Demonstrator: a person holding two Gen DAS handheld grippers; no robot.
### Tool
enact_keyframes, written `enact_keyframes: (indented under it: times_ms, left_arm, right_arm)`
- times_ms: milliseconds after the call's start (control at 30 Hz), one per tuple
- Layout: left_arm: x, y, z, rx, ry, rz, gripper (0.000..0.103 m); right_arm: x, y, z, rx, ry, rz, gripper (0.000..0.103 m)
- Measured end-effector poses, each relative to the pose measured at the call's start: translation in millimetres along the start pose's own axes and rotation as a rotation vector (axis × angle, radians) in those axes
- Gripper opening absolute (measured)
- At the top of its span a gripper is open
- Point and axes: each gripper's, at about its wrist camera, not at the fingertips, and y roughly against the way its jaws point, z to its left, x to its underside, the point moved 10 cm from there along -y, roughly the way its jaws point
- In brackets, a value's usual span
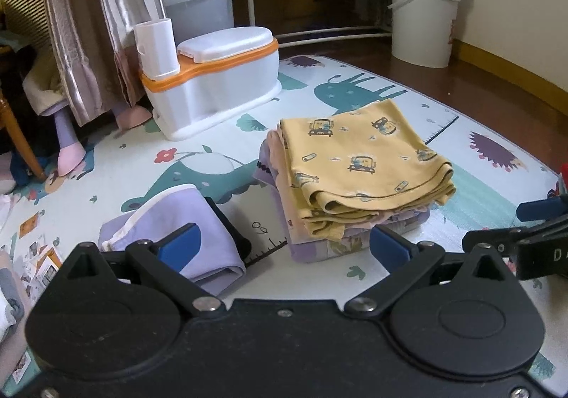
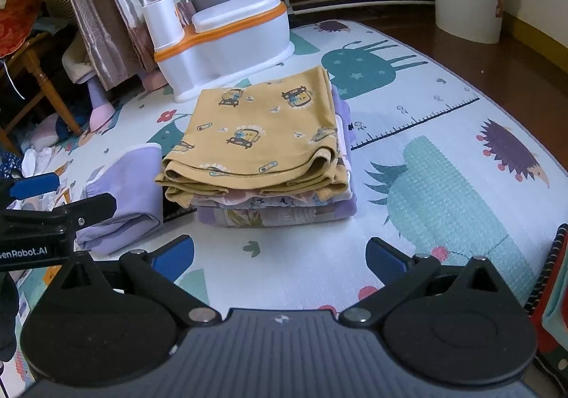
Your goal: Fold clothes
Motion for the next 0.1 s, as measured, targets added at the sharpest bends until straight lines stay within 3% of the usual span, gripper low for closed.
enact_keyframes:
  times_ms: [100]
  left_arm:
    - [2.0,0.2,0.9,0.008,0.005,0.000,0.103]
  right_arm:
    - [-1.3,0.8,-0.2,0.000,0.005,-0.004,0.103]
